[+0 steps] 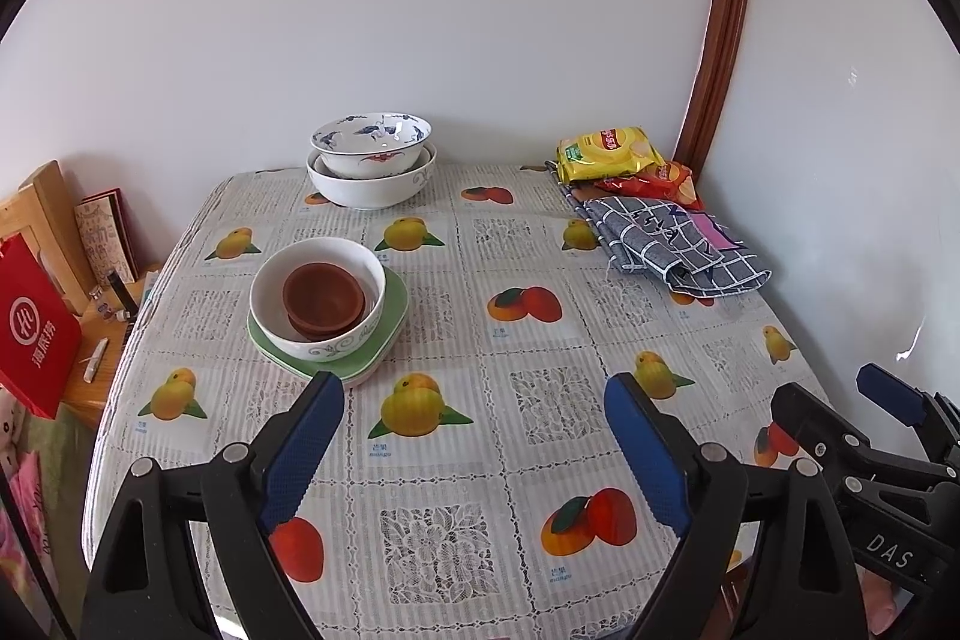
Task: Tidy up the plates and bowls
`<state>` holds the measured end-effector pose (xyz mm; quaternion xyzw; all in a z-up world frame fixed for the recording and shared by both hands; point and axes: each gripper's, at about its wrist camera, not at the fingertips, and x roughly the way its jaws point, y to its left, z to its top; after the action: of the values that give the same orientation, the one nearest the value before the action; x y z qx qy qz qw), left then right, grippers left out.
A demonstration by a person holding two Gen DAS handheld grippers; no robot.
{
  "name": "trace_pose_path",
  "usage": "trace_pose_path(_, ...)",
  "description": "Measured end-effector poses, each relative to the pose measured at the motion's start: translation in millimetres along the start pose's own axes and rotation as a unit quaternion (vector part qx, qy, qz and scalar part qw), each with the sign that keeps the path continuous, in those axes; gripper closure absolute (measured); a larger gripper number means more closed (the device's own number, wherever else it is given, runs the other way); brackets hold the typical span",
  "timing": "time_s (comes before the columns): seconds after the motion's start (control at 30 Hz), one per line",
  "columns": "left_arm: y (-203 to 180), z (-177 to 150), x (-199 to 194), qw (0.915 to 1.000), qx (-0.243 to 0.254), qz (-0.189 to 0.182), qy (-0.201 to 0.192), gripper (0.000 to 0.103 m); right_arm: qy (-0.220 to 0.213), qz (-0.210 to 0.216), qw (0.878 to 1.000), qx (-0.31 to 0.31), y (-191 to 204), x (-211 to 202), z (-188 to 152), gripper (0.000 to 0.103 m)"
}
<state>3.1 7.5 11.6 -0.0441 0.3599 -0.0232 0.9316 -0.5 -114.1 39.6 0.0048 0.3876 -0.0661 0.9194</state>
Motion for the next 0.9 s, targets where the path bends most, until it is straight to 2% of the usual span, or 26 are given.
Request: trace_pose_path(0.9,1.7,0.1,-1.7,1.0000,-0.001,0.001,-0.001,0.014,-0.004,-0.001,1.000,0.000,1.1,-5.0,-0.4,0.008)
